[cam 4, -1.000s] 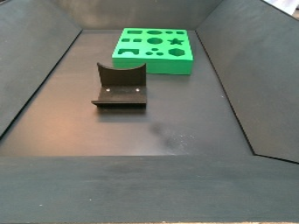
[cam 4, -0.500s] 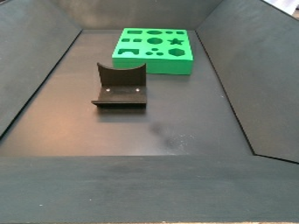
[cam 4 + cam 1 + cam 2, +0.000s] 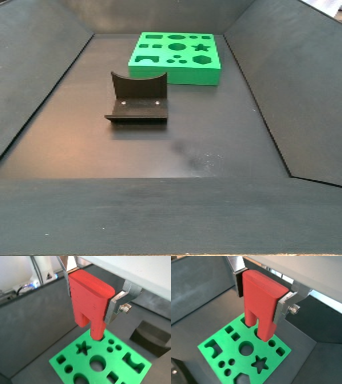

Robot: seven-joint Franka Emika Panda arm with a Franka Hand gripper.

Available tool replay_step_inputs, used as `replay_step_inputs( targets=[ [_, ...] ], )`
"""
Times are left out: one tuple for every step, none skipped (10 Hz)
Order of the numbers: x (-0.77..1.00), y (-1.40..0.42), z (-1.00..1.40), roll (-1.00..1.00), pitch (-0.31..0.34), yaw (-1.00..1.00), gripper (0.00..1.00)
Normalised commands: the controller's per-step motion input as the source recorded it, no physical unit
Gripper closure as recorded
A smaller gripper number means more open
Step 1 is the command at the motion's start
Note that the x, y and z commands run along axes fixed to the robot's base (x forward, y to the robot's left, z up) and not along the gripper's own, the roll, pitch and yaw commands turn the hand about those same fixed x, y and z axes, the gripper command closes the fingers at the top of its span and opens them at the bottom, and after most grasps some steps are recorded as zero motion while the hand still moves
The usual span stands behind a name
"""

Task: Pick up the square-circle object. Move up. Rotate the square-circle object. Place the square-circle object on the fixture. Regrasp the square-circle object. Move to above the board. Insert the square-circle object.
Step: Insert the square-circle object.

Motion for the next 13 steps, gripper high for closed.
replay_step_inputs(
  targets=[
    [0.09,-0.25,-1.0,0.0,-0.016,0.11,1.0],
    [0.0,-0.19,-1.0,0.0,-0.064,0.1,1.0],
    [-0.01,-0.15,-0.97,-0.02,-0.079,0.08,1.0],
    [-0.1,-0.15,-0.85,-0.07,-0.106,0.04,1.0],
    [-0.11,-0.14,-0.82,-0.08,-0.114,0.03,1.0],
    [-0.13,-0.14,-0.82,-0.06,-0.133,0.03,1.0],
    [-0.16,-0.12,-0.76,-0.06,-0.18,0.05,1.0],
    [-0.16,-0.12,-0.74,-0.06,-0.193,0.05,1.0],
    [-0.17,-0.15,-0.74,-0.03,-0.219,0.07,1.0],
    [-0.13,-0.17,-0.65,-0.01,-0.156,0.06,1.0],
    [-0.27,-0.16,-0.52,0.0,-0.166,0.11,1.0],
    [-0.32,-0.12,-0.35,0.0,-0.144,0.14,1.0],
    [-0.27,-0.08,-0.29,0.0,-0.113,0.12,1.0]
  ],
)
